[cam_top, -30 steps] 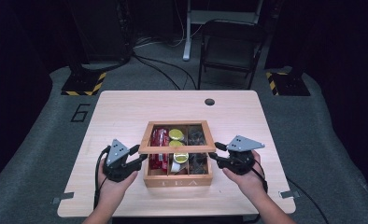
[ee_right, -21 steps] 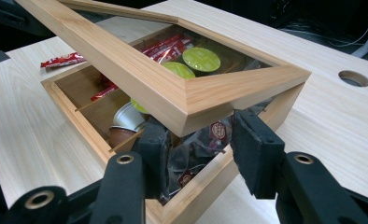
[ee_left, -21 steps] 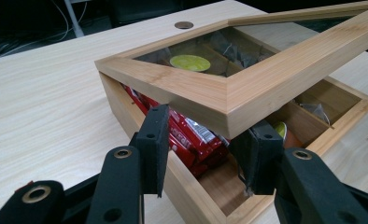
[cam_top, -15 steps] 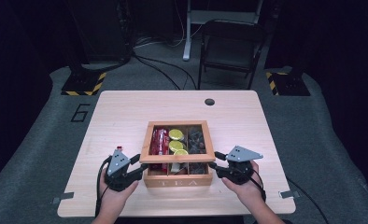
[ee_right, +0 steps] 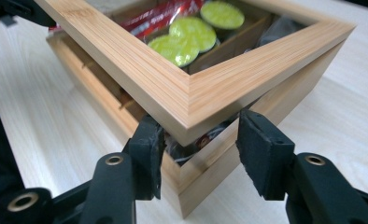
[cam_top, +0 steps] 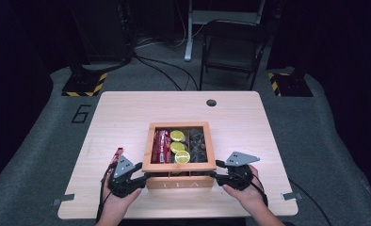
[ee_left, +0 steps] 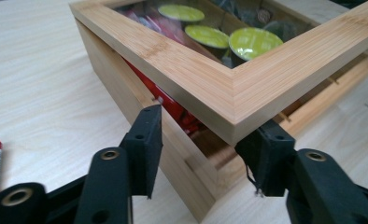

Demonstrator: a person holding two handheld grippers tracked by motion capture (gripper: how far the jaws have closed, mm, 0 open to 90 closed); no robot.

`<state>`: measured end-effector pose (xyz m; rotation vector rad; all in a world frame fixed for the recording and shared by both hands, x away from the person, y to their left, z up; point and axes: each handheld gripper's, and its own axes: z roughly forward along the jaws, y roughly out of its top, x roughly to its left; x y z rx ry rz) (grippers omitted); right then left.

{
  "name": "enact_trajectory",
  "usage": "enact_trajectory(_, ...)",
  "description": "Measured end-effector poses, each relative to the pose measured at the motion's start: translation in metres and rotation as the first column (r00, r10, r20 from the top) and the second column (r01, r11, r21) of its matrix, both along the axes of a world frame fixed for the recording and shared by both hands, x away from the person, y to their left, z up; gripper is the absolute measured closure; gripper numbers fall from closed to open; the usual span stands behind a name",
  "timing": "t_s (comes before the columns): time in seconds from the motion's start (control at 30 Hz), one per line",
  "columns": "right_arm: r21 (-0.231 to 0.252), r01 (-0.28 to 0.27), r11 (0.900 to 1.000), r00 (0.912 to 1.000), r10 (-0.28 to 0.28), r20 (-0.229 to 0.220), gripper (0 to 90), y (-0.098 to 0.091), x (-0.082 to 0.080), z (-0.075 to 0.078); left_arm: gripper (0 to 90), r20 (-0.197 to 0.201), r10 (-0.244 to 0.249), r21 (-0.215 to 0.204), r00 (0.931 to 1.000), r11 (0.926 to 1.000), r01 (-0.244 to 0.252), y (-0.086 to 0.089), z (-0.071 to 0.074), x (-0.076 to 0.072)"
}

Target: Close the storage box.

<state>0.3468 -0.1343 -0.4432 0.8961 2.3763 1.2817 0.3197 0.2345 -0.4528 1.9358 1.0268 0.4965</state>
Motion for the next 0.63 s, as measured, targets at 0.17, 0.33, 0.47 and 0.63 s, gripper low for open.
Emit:
enact_trajectory(0.17, -0.049, -0.021, 0.9986, 0.9994, 0.019, -0.029, 49.2, 0.005, 0.0, -0.006, 44.9, -0.05, -0.039, 0.024, 0.998, 0.9989, 0.041, 0.002, -0.006, 0.0)
enact_trajectory(0.33, -0.109, -0.055, 0.9925, 0.9954, 0.046, -0.084, 44.4, 0.007, 0.002, -0.013, 40.4, -0.122, -0.051, 0.065, 0.9912, 0.9961, 0.059, -0.004, -0.011, 0.0)
enact_trajectory(0.47, -0.14, -0.071, 0.9876, 0.9922, 0.055, -0.112, 39.8, 0.007, 0.004, -0.016, 37.0, -0.14, -0.054, 0.078, 0.9886, 0.9948, 0.066, -0.002, -0.014, -0.007)
enact_trajectory(0.63, -0.125, -0.068, 0.9898, 0.9951, 0.058, -0.08, 37.9, 0.005, 0.0, -0.01, 34.8, -0.138, -0.043, 0.05, 0.9895, 0.9975, 0.051, 0.002, -0.015, -0.011)
